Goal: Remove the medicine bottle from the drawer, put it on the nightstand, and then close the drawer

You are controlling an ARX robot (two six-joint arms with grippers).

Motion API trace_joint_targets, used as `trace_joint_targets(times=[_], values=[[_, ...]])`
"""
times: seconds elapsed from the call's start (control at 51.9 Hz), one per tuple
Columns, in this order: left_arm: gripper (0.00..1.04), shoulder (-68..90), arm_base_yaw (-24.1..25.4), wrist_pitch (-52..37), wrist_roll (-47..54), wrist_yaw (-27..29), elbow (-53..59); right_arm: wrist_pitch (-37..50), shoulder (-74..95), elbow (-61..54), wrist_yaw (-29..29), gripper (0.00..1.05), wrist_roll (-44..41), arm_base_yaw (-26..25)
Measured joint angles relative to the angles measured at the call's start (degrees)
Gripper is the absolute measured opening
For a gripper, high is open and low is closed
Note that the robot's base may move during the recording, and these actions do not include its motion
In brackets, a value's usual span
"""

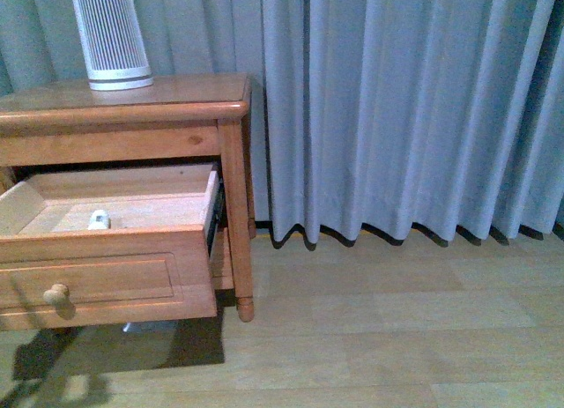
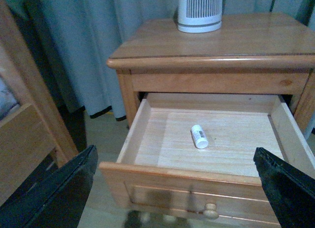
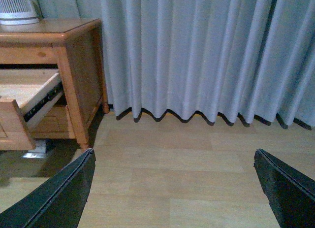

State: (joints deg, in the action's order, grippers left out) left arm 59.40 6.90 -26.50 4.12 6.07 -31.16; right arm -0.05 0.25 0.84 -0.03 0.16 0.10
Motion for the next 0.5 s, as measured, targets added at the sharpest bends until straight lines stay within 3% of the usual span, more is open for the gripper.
trace_joint_targets(times=[0.308,0.347,0.443,0.501], values=[[0.98,-30.7,-6.5,16.0,-1.9,8.0,12.0,0.0,0.0,0.0,0.0,0.98,0.0,0.0],[0.96,-32.7,-6.8,17.6,-2.2,6.3,12.9,0.0,0.0,0.0,0.0,0.98,0.0,0.0],[0.78,-38.4,-6.8,19.9,-3.1,-4.7,16.6,0.0,0.0,0.0,0.0,0.98,0.0,0.0],[0.68,-40.9,-7.0,20.3,-3.3,-6.1,18.9,0.0,0.0,0.0,0.0,0.98,0.0,0.0]])
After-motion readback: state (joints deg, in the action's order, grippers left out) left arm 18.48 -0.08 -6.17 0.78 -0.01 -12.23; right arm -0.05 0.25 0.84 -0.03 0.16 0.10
